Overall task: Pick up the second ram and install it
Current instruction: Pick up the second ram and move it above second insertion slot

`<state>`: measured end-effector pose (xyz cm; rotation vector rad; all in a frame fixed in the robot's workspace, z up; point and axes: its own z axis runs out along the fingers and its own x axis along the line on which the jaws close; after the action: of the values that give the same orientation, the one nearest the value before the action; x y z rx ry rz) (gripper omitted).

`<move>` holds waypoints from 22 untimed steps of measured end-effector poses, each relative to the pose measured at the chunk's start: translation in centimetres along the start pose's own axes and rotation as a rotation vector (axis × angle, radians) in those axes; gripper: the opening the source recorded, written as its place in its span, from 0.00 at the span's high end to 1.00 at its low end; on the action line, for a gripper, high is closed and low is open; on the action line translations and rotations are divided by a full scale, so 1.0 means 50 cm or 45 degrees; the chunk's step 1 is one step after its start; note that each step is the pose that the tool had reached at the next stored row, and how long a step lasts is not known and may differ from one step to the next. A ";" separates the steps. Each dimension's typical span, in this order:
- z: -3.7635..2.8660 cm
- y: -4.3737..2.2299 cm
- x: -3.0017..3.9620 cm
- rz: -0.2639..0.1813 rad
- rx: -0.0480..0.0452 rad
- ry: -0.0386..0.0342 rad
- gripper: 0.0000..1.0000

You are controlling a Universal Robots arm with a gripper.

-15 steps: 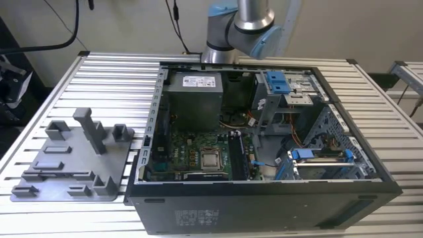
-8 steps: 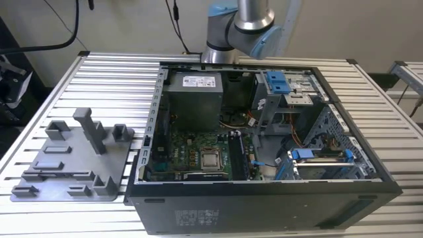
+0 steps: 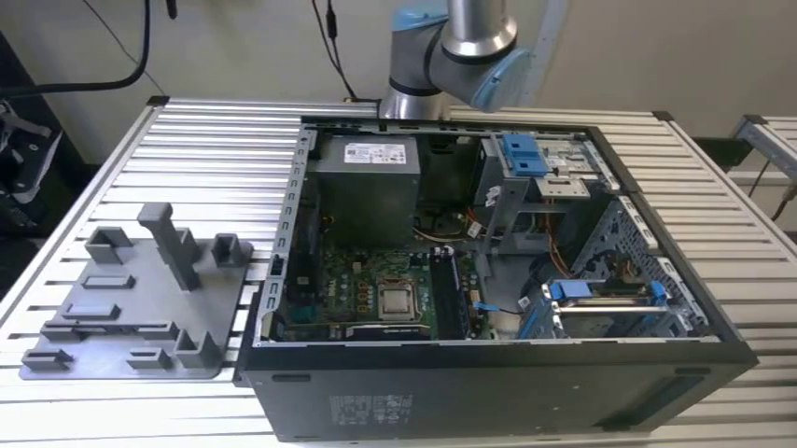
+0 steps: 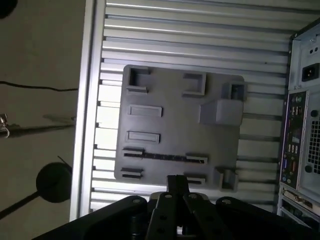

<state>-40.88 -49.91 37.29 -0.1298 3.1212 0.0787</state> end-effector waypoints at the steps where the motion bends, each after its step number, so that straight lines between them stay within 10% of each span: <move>1: 0.000 0.000 0.000 -0.017 0.000 0.0008 0.89; 22: 0.000 0.000 0.000 -0.352 0.007 0.0184 0.89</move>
<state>-40.88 -49.91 37.29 -0.5601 3.0811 0.0648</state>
